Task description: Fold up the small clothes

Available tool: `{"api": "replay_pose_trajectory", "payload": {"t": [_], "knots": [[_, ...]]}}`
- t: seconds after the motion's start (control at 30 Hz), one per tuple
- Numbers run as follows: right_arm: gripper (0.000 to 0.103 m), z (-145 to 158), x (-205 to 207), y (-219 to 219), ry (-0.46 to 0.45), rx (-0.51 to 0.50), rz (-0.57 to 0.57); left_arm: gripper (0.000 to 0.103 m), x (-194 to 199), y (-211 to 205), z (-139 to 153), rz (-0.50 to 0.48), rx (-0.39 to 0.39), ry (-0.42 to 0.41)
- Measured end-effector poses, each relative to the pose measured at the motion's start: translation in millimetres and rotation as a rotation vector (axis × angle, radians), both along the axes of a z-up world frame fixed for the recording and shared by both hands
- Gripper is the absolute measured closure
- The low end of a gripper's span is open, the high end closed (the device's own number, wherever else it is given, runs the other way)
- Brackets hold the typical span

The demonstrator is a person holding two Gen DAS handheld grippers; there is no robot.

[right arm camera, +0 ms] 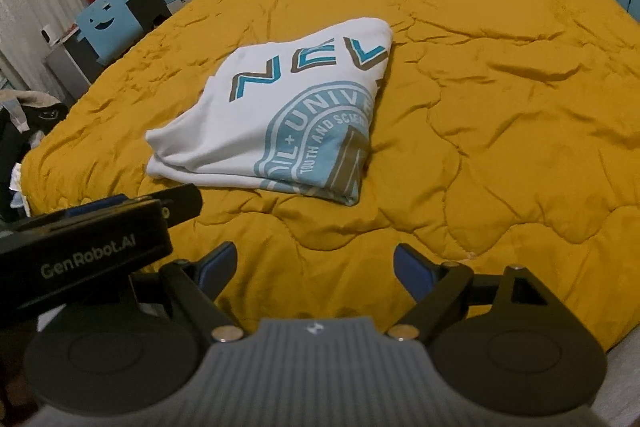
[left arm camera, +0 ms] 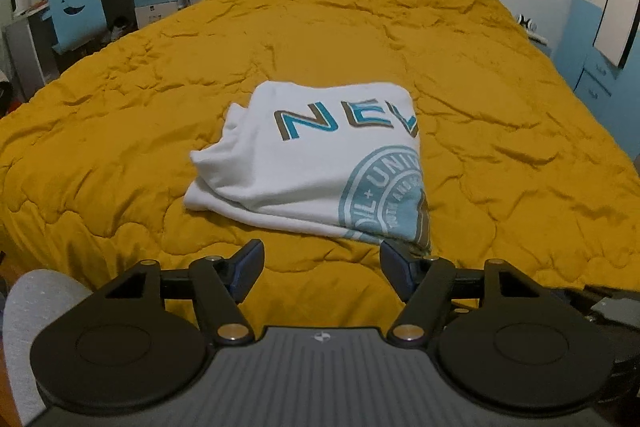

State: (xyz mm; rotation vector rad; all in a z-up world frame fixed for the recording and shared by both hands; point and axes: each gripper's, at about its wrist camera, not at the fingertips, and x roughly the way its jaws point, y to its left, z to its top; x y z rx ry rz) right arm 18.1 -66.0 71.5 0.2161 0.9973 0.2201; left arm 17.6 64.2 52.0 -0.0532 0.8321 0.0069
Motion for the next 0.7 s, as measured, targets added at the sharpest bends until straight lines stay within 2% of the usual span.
{"api": "replay_pose_trajectory", "payload": {"t": [0.1, 0.23, 0.7], "knots": [[0.022, 1, -3, -1, -0.007, -0.010, 0.006, 0.025, -1, 1, -2, 0.005, -0.022, 0.016], [0.022, 3, -6, 3, -0.025, -0.020, 0.039, 0.025, -4, -1, -3, 0.016, -0.007, 0.021], [0.022, 4, -12, 6, -0.039, -0.017, 0.084, 0.024, -6, -2, -9, 0.033, -0.044, 0.050]]}}
